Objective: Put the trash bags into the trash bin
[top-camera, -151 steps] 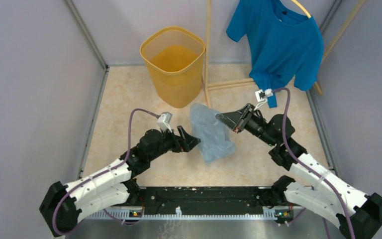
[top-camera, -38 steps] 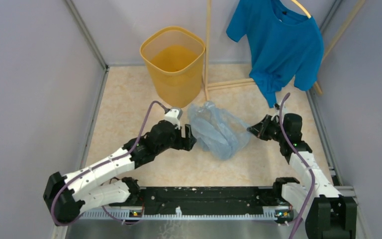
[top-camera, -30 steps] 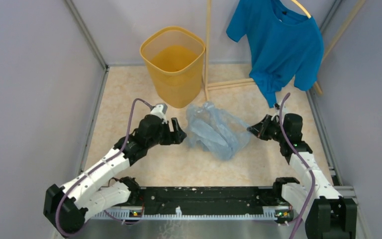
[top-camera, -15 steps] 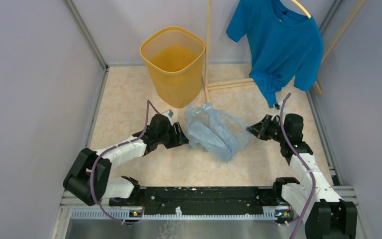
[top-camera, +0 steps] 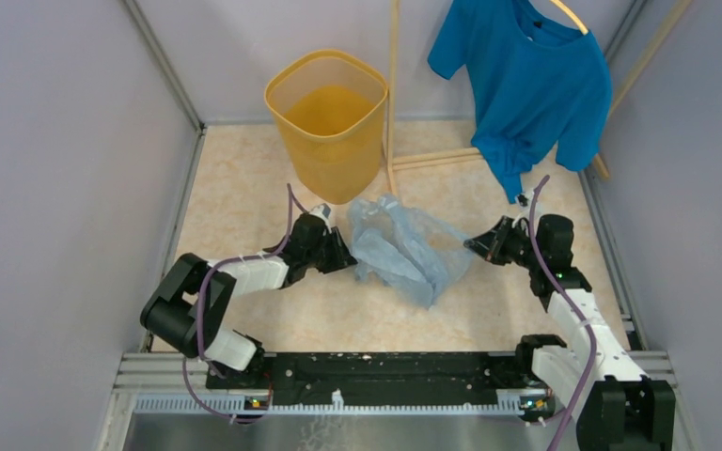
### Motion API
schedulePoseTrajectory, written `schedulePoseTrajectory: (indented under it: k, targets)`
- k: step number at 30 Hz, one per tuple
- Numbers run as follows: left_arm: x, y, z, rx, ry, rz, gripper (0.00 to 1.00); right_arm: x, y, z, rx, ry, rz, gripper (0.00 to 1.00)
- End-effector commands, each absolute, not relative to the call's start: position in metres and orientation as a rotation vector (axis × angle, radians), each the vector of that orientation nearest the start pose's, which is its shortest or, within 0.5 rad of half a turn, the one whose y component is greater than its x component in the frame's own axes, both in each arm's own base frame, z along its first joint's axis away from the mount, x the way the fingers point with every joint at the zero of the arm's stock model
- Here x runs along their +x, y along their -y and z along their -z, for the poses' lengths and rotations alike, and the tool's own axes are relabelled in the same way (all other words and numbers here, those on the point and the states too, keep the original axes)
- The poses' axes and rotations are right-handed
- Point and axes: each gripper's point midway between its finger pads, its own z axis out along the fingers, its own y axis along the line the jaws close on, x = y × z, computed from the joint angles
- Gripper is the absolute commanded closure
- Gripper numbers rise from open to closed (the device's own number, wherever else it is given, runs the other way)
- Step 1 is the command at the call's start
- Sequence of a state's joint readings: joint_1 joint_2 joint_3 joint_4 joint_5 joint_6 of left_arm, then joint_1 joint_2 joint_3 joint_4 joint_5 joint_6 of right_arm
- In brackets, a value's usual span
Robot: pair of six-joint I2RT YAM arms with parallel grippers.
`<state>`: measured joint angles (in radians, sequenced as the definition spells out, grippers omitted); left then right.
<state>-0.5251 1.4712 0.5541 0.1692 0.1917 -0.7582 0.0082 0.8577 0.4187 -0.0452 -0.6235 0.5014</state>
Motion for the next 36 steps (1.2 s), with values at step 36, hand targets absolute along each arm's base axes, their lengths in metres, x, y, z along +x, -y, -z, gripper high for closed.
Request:
schedulePoseTrajectory:
  k: [36]
  targets:
    - [0.254, 0.196, -0.46, 0.124, -1.514, 0.92, 1.0, 0.213, -0.14, -0.489, -0.227, -1.284, -0.966, 1.0]
